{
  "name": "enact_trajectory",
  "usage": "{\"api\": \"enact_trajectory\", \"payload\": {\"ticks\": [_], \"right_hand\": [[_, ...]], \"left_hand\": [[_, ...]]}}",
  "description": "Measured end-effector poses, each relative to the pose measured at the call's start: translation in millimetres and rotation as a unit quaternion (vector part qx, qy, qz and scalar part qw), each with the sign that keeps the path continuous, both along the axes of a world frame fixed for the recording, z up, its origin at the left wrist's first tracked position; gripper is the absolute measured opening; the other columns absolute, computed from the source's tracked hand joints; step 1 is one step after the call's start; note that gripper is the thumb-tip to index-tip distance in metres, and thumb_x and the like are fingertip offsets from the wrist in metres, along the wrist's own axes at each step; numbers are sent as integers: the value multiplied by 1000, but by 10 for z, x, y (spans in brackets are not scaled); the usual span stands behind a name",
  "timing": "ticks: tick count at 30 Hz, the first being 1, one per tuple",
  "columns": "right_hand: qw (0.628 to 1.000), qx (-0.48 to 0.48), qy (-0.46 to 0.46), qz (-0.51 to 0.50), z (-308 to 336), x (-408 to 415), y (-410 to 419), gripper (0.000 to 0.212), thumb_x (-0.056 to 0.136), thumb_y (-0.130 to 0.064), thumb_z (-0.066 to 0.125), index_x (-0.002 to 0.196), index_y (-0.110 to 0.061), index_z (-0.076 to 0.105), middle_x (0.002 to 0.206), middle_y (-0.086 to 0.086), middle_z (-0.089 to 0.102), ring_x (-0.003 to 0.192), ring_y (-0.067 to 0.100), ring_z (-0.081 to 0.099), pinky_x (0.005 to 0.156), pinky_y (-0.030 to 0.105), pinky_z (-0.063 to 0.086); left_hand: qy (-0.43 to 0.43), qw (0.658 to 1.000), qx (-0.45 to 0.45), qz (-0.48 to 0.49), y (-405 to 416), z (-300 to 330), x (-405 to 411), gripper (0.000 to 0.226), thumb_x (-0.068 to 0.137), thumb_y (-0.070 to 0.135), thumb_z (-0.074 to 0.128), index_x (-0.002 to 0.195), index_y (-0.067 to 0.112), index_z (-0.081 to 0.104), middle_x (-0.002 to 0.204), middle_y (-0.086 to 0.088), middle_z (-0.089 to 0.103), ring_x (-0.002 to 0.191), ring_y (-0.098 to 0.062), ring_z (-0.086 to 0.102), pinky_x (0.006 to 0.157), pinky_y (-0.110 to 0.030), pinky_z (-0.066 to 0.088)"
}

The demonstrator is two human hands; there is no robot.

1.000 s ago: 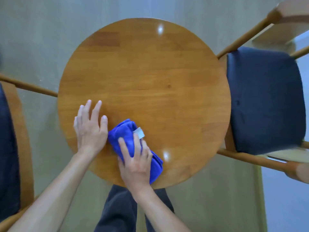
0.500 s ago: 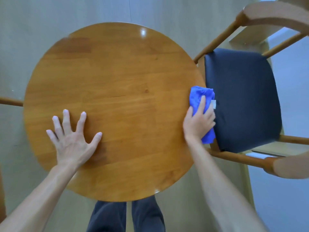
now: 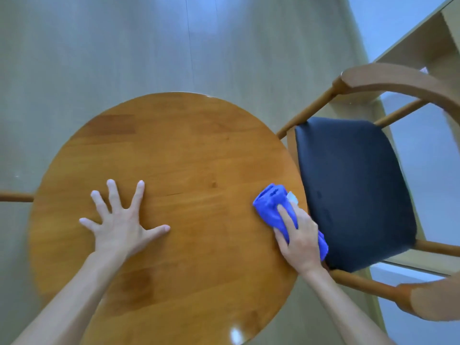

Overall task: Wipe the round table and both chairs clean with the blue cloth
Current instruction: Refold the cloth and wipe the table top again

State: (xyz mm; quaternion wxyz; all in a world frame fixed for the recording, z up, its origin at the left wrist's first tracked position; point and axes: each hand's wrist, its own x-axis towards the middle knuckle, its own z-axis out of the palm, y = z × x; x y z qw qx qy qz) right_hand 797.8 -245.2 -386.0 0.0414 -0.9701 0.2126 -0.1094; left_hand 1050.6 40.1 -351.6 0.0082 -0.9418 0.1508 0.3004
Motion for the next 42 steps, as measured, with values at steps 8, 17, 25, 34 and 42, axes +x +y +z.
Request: {"api": "enact_trajectory", "payload": {"ticks": [8,17,25,34,42], "right_hand": [[959,49,-41,-277,-64,2569,198,57,82,-39,43,132,-15,58,134,25,53,103,43,59,75,48,49],[969,54,8,240,-30,2851,408,53,84,-39,46,134,-28,58,137,12,55,118,34,55,90,49,45],[967,43,0,-252,-19,777,232,55,92,-35,47,145,-20,38,142,18,46,119,38,52,90,54,48],[975,38,-14,217,-44,495,1700,43,89,-48,54,132,-43,51,140,-1,54,123,23,57,92,41,50],[947,100,-4,-305,9,2509,306,58,87,-37,43,141,-16,47,142,21,46,119,43,51,89,57,46]], "left_hand": [[-13,999,23,-23,-2,-51,-24,118,57,91,45,143,45,-23,152,-11,-31,141,-43,-18,103,-68,24],[-22,1000,19,12,0,-40,50,122,47,92,51,146,50,-6,156,-5,-19,142,-35,-15,102,-67,26],[-14,999,33,2,-34,-8,23,122,50,93,47,146,47,-14,153,-7,-26,140,-38,-17,103,-67,25],[-18,999,39,-28,-30,42,25,120,54,92,46,143,46,-21,154,-9,-27,141,-40,-16,104,-64,28],[-30,998,40,-40,-6,-4,7,121,57,95,37,131,41,-41,150,-12,-36,139,-43,-21,105,-66,23]]}}
